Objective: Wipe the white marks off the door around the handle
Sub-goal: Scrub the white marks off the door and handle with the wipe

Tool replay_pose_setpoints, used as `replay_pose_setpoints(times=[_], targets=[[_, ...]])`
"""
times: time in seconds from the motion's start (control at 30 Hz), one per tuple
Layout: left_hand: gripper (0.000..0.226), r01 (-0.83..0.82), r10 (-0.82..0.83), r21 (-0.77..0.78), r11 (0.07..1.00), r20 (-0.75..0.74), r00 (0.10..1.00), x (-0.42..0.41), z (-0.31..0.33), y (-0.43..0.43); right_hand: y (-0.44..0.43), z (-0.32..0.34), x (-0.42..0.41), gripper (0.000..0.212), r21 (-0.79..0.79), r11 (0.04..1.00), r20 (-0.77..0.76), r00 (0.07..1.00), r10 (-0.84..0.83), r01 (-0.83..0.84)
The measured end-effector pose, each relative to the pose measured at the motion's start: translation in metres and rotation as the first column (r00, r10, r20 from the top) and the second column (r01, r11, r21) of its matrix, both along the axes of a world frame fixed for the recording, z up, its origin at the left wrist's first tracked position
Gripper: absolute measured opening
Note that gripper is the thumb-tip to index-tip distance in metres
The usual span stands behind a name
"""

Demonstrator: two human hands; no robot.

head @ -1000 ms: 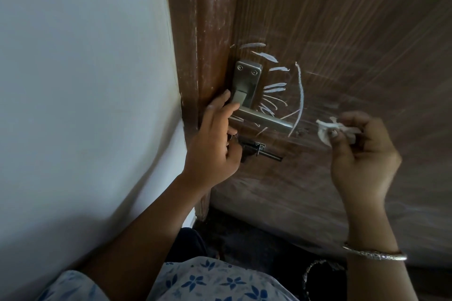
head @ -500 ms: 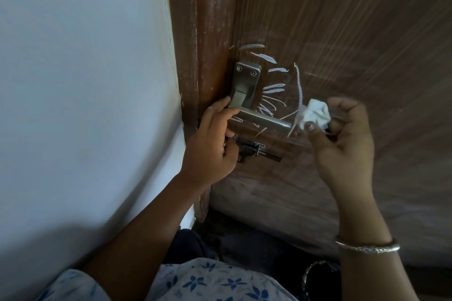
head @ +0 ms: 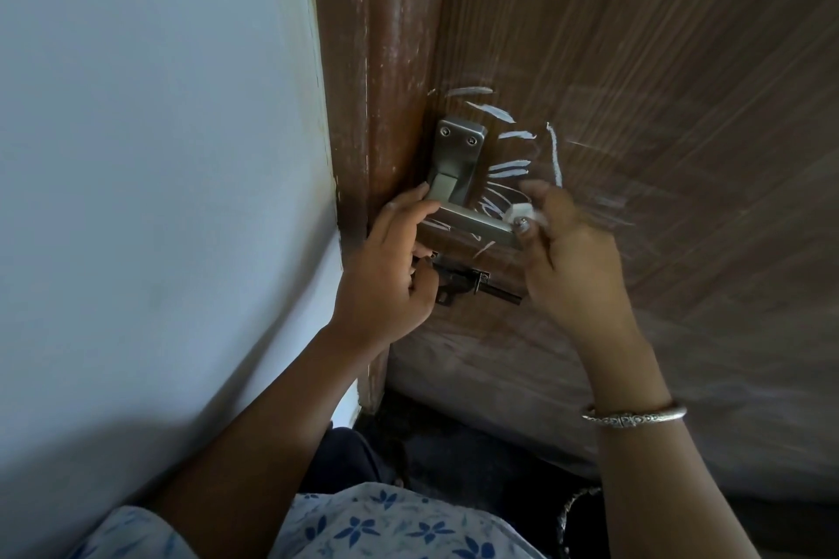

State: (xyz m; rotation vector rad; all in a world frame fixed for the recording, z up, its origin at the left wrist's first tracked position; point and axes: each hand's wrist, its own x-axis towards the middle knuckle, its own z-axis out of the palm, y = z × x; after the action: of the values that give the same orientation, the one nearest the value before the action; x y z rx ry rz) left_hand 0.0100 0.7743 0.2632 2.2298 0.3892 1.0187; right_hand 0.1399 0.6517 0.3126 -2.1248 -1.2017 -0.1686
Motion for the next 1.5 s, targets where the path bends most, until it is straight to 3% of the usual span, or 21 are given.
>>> replay_pose_setpoints(times=[0.1, 0.2, 0.5, 0.73, 0.9, 1.1, 1.5], targets=[[0.048, -0.002, 0.002, 0.001, 1.0, 0.009, 1.0, 0.0, 0.0, 0.001, 0.002, -0.002, 0.002, 0.02, 0.022, 0.999, -0.111, 0.993, -0.028, 0.031], [0.047, 0.002, -0.002, 0.007, 1.0, 0.016, 1.0, 0.0, 0.0, 0.002, 0.003, -0.004, -0.001, 0.011, 0.008, 1.0, -0.064, 0.998, -0.017, 0.017], [0.048, -0.008, 0.008, -0.001, 1.0, -0.004, 1.0, -0.001, 0.0, 0.003, 0.009, 0.001, -0.007, 0.024, -0.139, 0.978, 0.13, 0.982, -0.135, 0.153], [0.05, -0.008, 0.008, 0.011, 1.0, -0.014, 1.0, -0.002, -0.001, 0.004, 0.012, 0.001, -0.004, 0.033, -0.197, 0.942, 0.165, 0.956, -0.241, 0.271], [0.051, -0.014, 0.014, 0.002, 1.0, -0.013, 1.0, -0.002, 0.0, 0.003, 0.019, 0.004, -0.002, 0.035, -0.23, 0.942, 0.144, 0.966, -0.214, 0.243], [0.039, -0.079, 0.076, 0.039, 0.996, 0.082, 0.994, 0.003, 0.003, 0.006, 0.027, 0.009, -0.007, 0.041, -0.282, 0.899, 0.18, 0.939, -0.293, 0.334], [0.037, -0.154, 0.148, 0.052, 0.987, 0.115, 0.982, 0.006, 0.003, 0.004, 0.043, 0.01, -0.023, 0.044, -0.256, 0.858, 0.375, 0.864, -0.337, 0.445]])
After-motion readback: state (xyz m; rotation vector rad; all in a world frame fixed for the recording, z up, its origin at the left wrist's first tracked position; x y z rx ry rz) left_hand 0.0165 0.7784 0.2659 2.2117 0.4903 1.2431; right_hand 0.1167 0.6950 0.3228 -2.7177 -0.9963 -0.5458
